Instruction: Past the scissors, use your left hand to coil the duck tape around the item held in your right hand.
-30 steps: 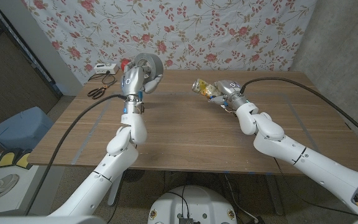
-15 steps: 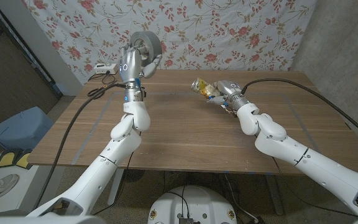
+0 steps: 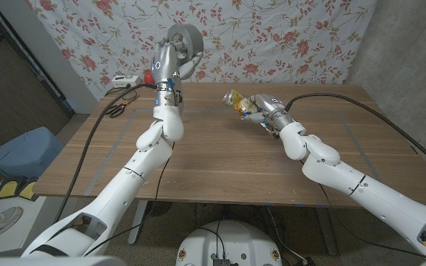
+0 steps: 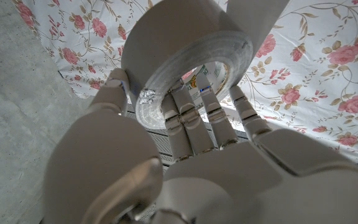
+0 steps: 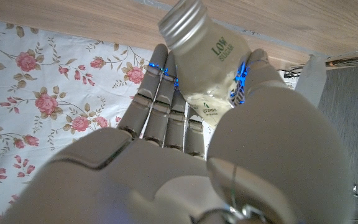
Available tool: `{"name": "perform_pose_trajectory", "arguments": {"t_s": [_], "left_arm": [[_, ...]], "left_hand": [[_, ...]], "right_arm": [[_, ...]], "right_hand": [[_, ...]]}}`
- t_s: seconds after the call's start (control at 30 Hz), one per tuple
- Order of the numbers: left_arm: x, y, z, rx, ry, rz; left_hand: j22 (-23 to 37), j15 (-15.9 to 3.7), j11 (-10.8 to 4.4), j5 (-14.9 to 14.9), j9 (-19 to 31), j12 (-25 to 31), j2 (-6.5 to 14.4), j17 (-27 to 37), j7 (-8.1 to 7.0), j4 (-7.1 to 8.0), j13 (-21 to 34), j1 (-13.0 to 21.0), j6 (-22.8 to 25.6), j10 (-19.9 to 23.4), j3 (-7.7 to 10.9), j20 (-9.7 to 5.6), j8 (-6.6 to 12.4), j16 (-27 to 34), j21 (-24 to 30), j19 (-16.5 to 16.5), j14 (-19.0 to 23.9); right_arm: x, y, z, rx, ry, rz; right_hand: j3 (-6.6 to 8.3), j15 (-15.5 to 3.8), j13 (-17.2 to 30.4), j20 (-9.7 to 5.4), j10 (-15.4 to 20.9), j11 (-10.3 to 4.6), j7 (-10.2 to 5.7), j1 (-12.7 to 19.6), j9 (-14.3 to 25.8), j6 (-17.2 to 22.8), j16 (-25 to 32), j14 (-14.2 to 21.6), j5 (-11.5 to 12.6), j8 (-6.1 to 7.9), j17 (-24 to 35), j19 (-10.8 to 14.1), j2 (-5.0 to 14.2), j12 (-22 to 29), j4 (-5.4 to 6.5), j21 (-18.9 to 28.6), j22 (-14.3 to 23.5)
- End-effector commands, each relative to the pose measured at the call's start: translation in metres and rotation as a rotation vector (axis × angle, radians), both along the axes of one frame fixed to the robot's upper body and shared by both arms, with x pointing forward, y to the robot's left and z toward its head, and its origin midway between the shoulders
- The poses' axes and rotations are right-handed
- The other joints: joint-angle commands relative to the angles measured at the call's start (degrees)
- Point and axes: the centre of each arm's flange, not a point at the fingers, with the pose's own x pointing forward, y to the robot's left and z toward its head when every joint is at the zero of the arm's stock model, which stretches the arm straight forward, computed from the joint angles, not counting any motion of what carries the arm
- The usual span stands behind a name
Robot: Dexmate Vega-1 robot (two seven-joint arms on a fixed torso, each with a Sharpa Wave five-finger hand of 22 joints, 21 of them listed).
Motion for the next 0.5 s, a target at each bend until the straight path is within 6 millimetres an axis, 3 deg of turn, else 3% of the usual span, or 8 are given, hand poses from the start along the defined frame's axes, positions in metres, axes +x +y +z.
{"name": "perform_pose_trajectory", "arguments": {"t_s": [0.03,0.5], "left_arm": [[0.013,-0.026,0.030,0.080,0.062,-0.072],[0.014,-0.059,0.053,0.197,0.119,-0.139]], "left_hand": [[0.2,-8.85,-3.38,0.2,0.1,0.0,10.2,0.2,-0.29,0.41,0.3,10.6,0.5,3.5,0.24,0.14,0.14,-0.3,0.1,0.5,0.1],[0.2,-8.78,-3.41,0.1,0.0,-0.1,10.2,0.4,-0.10,0.45,0.8,10.9,0.7,3.9,-0.21,0.26,-0.01,-0.5,-0.1,0.3,0.0]], "right_arm": [[-0.002,0.017,0.003,-0.016,-0.037,0.043],[0.007,0.037,0.011,-0.069,-0.076,0.045]], "right_hand": [[-0.27,-16.70,0.2,-9.60,15.5,-10.74,-9.98,3.6,0.3,23.2,0.2,10.9,5.7,-0.05,0.3,-6.1,11.07,0.0,-0.03,0.4,0.1],[-0.60,-16.70,0.7,-9.62,15.6,-10.85,-10.02,3.9,0.3,23.5,-0.1,11.0,6.0,-0.36,0.5,-6.3,11.07,-0.2,0.01,0.9,0.0]]}}
